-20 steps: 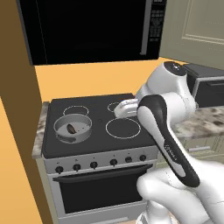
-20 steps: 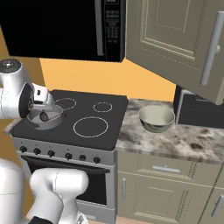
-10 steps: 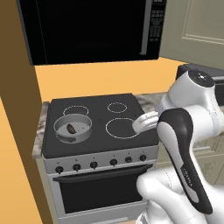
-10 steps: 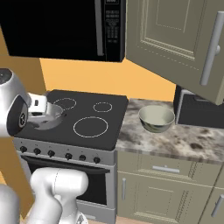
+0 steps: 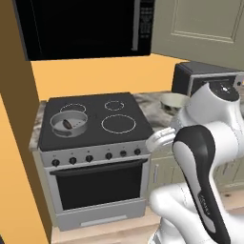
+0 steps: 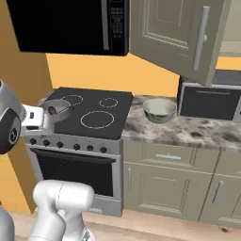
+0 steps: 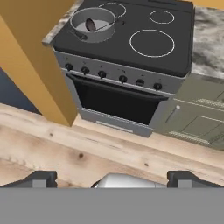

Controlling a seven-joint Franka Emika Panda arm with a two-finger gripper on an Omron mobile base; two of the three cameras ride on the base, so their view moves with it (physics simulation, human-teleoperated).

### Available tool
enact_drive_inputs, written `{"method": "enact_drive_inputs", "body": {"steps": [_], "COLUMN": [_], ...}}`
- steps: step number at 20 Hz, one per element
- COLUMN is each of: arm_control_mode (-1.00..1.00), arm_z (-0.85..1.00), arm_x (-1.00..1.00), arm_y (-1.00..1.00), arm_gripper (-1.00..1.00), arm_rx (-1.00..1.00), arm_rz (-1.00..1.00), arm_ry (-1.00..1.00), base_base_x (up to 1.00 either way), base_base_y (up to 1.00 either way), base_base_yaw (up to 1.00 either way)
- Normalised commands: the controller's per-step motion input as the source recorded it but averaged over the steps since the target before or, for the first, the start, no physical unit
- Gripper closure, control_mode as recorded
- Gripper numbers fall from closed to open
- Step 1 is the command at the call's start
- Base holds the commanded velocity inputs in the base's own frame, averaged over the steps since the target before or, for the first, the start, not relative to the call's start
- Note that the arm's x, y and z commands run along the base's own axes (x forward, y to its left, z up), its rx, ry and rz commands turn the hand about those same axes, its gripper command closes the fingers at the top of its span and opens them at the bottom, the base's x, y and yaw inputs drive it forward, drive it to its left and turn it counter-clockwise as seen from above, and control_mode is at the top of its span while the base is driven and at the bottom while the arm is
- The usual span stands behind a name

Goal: Open the cabinet and move the ladle to the pot. Then close the cabinet.

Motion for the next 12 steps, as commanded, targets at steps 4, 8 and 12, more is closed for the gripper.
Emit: {"method": "enact_drive_inputs", "body": {"steps": [4, 8, 12], "arm_control_mode": [1.00, 1.00, 1.00], "arm_z": [0.00, 0.00, 0.00], "arm_x": [0.00, 0.00, 0.00], "arm_y": [0.00, 0.00, 0.00], "arm_gripper": [-1.00, -1.00, -1.00], "arm_rx": [0.00, 0.00, 0.00], "arm_rz": [0.00, 0.00, 0.00], "arm_ry": [0.00, 0.00, 0.00], "base_base_x": [-0.88, -0.25, 0.05], "base_base_y": [-1.00, -1.00, -1.00], "base_base_yaw": [-0.21, -0.20, -0.19]}}
